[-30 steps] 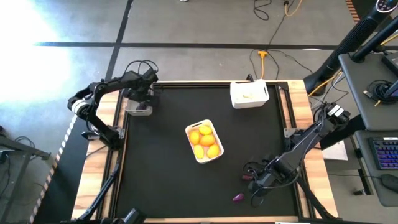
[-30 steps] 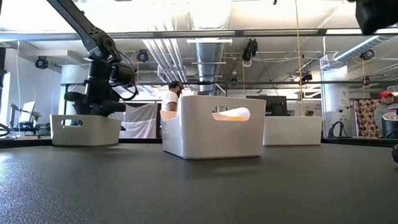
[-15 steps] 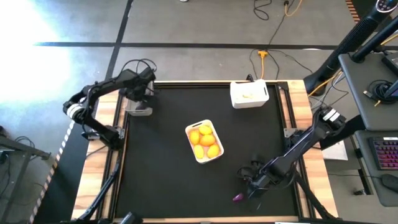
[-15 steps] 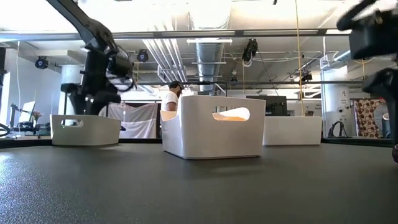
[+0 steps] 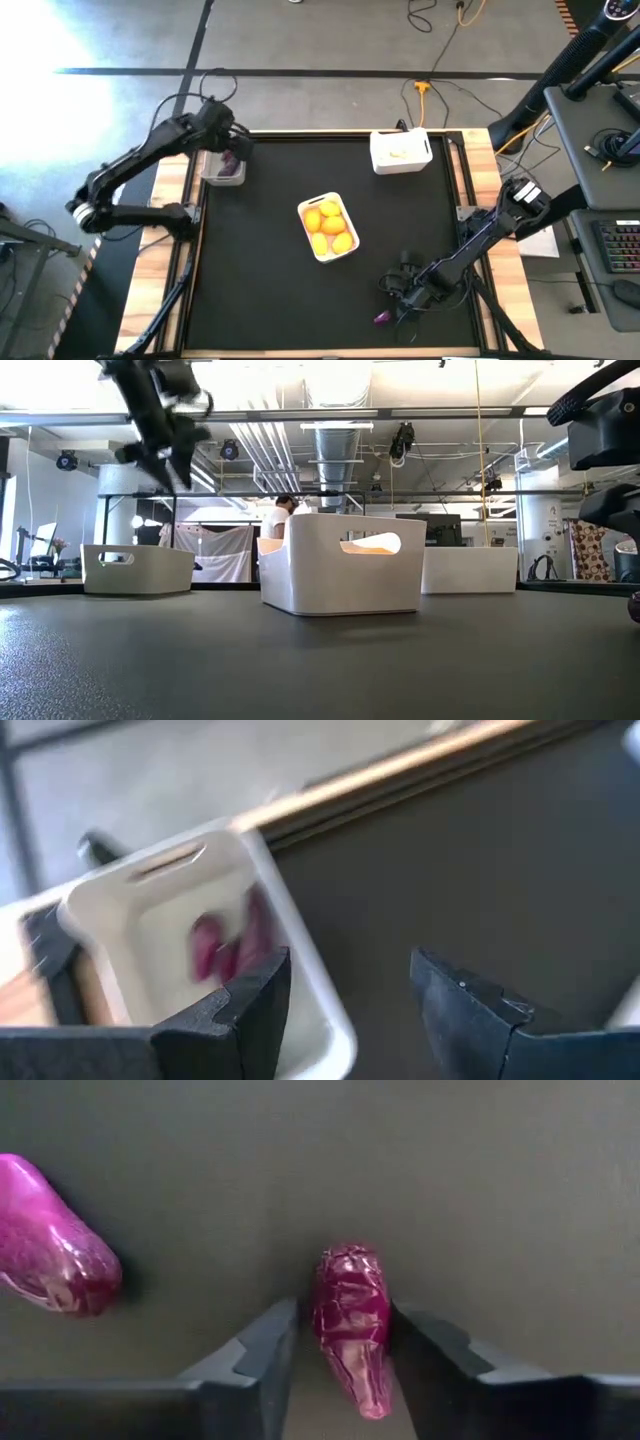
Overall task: Sort produce into baskets
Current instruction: Put the eggplant into the gray bin
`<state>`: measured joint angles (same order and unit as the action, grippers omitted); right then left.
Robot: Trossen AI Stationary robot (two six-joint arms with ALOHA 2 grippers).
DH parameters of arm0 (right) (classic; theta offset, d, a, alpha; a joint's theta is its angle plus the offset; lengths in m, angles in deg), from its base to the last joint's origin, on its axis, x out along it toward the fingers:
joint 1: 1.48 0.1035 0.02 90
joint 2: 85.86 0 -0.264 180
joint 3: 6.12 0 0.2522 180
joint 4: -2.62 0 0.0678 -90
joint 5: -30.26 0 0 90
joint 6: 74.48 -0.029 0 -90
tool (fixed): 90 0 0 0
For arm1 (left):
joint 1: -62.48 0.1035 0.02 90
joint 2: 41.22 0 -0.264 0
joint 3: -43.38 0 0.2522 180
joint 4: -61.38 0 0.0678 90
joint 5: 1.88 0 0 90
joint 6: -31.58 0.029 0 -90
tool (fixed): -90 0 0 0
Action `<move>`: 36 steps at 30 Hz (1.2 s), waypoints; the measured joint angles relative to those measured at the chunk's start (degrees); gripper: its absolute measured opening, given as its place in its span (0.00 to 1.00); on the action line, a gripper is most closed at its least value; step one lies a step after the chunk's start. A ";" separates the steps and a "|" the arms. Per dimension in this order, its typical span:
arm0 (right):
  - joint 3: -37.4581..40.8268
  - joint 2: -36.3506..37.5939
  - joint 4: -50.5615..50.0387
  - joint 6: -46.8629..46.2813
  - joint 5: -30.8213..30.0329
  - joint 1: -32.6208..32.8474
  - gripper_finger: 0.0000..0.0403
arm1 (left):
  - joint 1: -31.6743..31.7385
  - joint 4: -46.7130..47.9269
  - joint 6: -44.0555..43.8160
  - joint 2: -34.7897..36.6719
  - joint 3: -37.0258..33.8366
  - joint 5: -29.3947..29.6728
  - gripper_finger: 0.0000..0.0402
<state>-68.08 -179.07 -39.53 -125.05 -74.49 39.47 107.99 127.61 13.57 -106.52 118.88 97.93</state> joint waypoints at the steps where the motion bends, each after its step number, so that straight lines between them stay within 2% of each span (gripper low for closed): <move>1: 0.03 0.10 0.04 0.58 -0.21 -0.01 0.33 | -1.23 -0.99 -0.56 1.52 0.00 -0.21 0.47; 8: 0.08 0.22 0.24 3.39 -2.04 -1.37 0.17 | -10.16 -7.03 -2.61 8.28 -0.16 -0.29 0.47; 13: 0.27 2.46 -1.21 8.49 -2.57 -4.14 0.13 | -15.60 -9.48 -3.03 9.84 -0.21 -0.25 0.47; 18: -0.74 8.18 -12.78 13.88 -8.58 -11.18 0.13 | -18.94 -10.50 -2.99 9.93 -0.22 0.04 0.47; 21: -1.20 11.90 -16.52 22.85 -14.55 -18.26 0.12 | -19.54 -10.70 -2.15 9.51 -0.22 0.14 0.47; 23: -1.72 14.16 -13.60 30.41 -18.01 -24.08 0.12 | -19.60 -10.70 -1.40 9.13 -0.24 0.15 0.47; 25: -1.85 15.83 -7.97 38.98 -18.65 -30.92 0.12 | -19.59 -10.70 -0.34 8.74 -0.25 0.15 0.47; 27: -1.77 16.40 0.76 47.09 -17.13 -38.18 0.12 | -19.59 -10.70 0.77 8.39 -0.27 0.15 0.47; 29: -1.76 16.42 11.67 52.23 -13.13 -45.45 0.12 | -19.59 -10.68 1.44 8.06 -0.33 0.58 0.47; 32: -2.22 14.04 28.32 53.67 -3.30 -55.19 0.12 | -19.49 -9.32 1.82 7.01 -0.50 5.00 0.47; 34: -5.05 10.43 31.35 51.77 0.29 -59.73 0.12 | -19.01 -8.59 3.32 5.81 -0.53 7.45 0.47; 36: -10.16 5.82 29.10 50.32 1.39 -62.66 0.12 | -18.10 -8.47 5.29 4.24 -0.53 7.59 0.47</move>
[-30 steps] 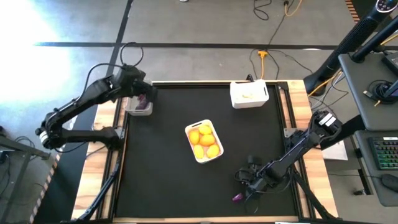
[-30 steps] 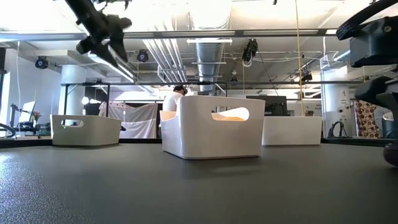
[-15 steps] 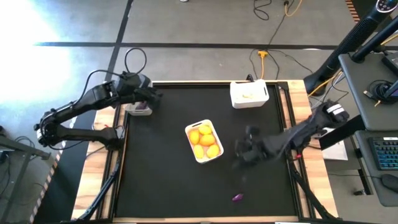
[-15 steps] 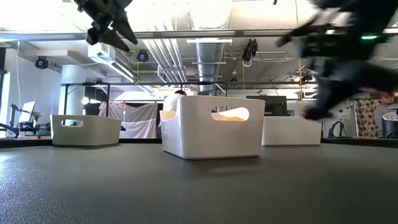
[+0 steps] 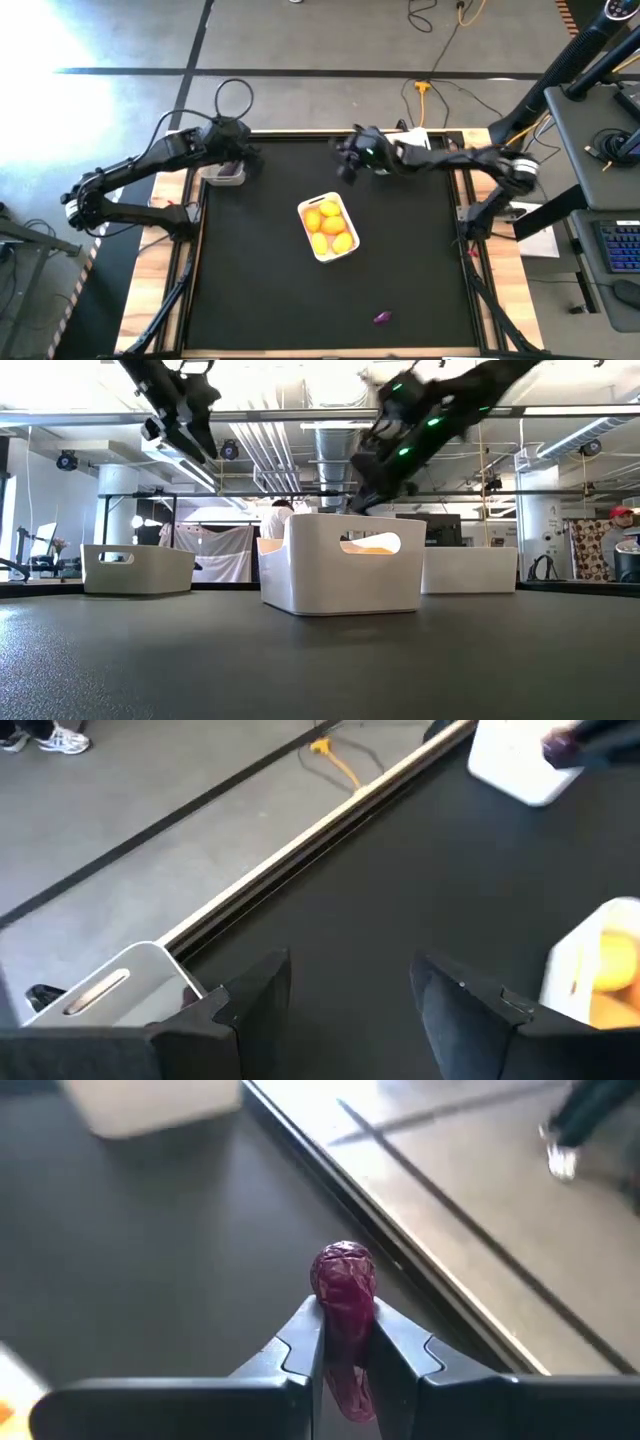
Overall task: Sort produce into baskets
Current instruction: Put the eggplant into the gray bin
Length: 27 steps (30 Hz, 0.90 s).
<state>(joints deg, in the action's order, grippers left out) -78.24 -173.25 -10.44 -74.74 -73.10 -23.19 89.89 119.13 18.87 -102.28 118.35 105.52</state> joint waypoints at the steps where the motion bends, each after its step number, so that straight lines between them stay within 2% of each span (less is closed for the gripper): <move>1: -3.18 -2.69 -2.44 -0.05 0.40 -1.07 0.12 | 0.39 -0.04 0.80 -0.88 0.00 -0.16 0.47; 7: -21.59 -19.63 -16.36 6.46 12.05 -5.29 0.12 | 4.06 -0.08 4.47 -6.42 -0.02 -0.48 0.47; 12: -33.19 -29.65 -26.47 4.23 11.93 -7.28 0.12 | 7.92 -0.62 7.46 -8.51 -0.02 -6.47 0.47; 20: -38.28 -35.80 -29.70 1.82 12.33 -8.34 0.15 | 10.29 -3.81 11.19 -9.38 -0.02 -7.90 0.47; 27: -38.57 -36.35 -34.69 -1.79 12.33 -8.33 0.31 | 10.41 -7.63 11.20 -11.13 -0.02 -7.99 0.47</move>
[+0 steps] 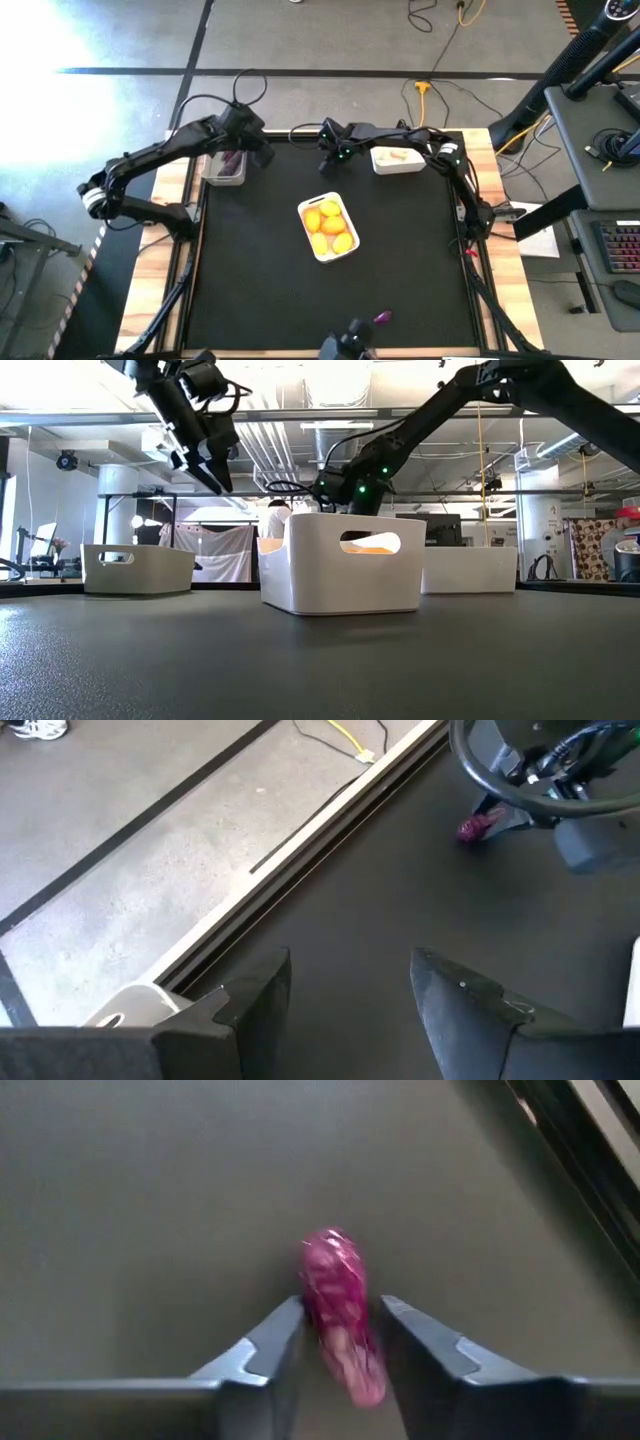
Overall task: Sort produce into baskets
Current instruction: Put the eggplant into the gray bin
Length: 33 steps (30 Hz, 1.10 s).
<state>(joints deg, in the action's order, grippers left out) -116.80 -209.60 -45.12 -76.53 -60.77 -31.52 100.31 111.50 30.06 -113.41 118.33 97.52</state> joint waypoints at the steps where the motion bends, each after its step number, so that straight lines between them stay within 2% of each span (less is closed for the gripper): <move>1: -0.19 0.09 -0.87 -0.37 -0.01 0.00 0.34 | 0.00 -0.48 0.00 -0.35 0.00 -0.05 0.47; 8: -5.76 4.39 -13.44 -2.28 1.09 0.52 0.48 | 0.00 -3.87 -0.01 -2.06 0.00 -4.05 0.47; 14: -6.18 15.24 -25.23 1.47 1.02 5.35 0.48 | 0.00 -10.14 2.18 -3.30 0.00 -13.75 0.47; 17: -3.67 22.44 -30.14 -0.76 -0.54 9.04 0.46 | 0.00 -13.59 5.25 -4.37 0.00 -20.35 0.47; 21: 1.42 32.30 -32.91 -10.37 -5.44 15.51 0.43 | -0.02 -16.85 8.96 -7.42 0.00 -26.50 0.47; 26: 9.24 42.57 -32.54 -28.66 -6.90 26.21 0.40 | -0.02 -20.33 11.18 -13.71 0.00 -27.44 0.47; 33: 18.88 47.31 -28.94 -53.45 -12.36 42.40 0.39 | 0.00 -23.46 11.54 -23.27 3.26 -27.42 0.47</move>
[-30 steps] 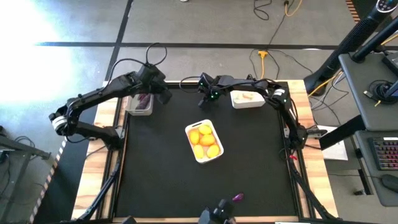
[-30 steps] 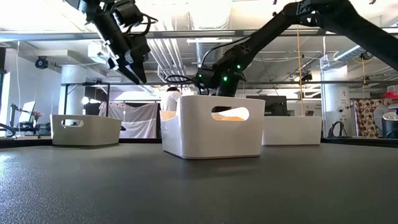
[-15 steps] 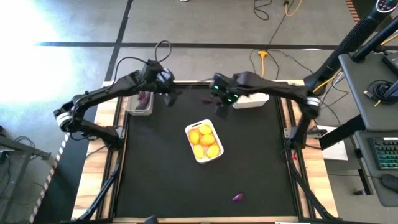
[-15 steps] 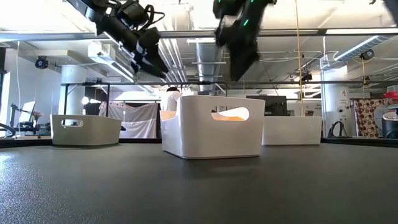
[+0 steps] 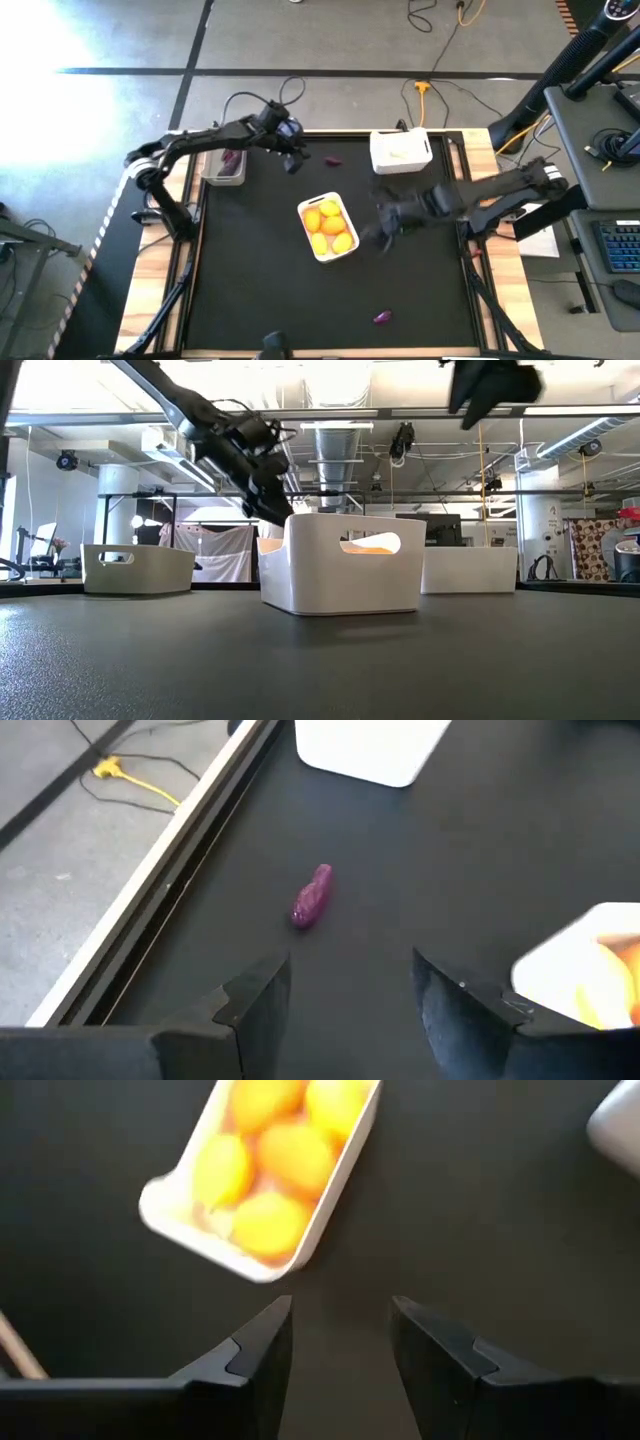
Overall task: Sort produce into baskets
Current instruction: Put the eggplant into the gray bin
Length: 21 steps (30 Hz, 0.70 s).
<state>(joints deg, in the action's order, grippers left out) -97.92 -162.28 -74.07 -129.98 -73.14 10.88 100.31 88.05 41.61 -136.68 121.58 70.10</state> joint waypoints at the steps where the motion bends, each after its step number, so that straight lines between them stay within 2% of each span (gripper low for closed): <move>1: 0.94 -0.32 0.60 -2.50 0.02 1.80 0.39 | 0.00 0.24 0.42 -1.49 1.16 -0.24 0.47; 5: 3.51 -2.15 1.17 -10.81 0.17 7.07 0.39 | -0.01 2.75 4.86 -7.78 7.42 -1.01 0.47; 8: 3.82 -3.97 1.19 -14.88 0.33 9.65 0.39 | -0.17 8.36 10.16 -12.49 13.28 -0.98 0.47; 11: 3.71 -5.38 1.34 -17.96 0.34 11.21 0.40 | -0.39 13.96 16.12 -16.62 18.09 -0.63 0.47; 16: 3.63 -6.78 1.66 -21.89 0.32 12.40 0.42 | -0.72 15.86 20.90 -22.80 23.36 -0.20 0.47; 21: 3.63 -7.11 1.94 -23.90 0.80 12.78 0.42 | -1.57 19.54 27.67 -27.74 28.41 6.42 0.47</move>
<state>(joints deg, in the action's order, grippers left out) -94.30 -169.39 -72.12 -153.87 -72.34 23.67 98.73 107.59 69.28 -164.41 149.99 76.52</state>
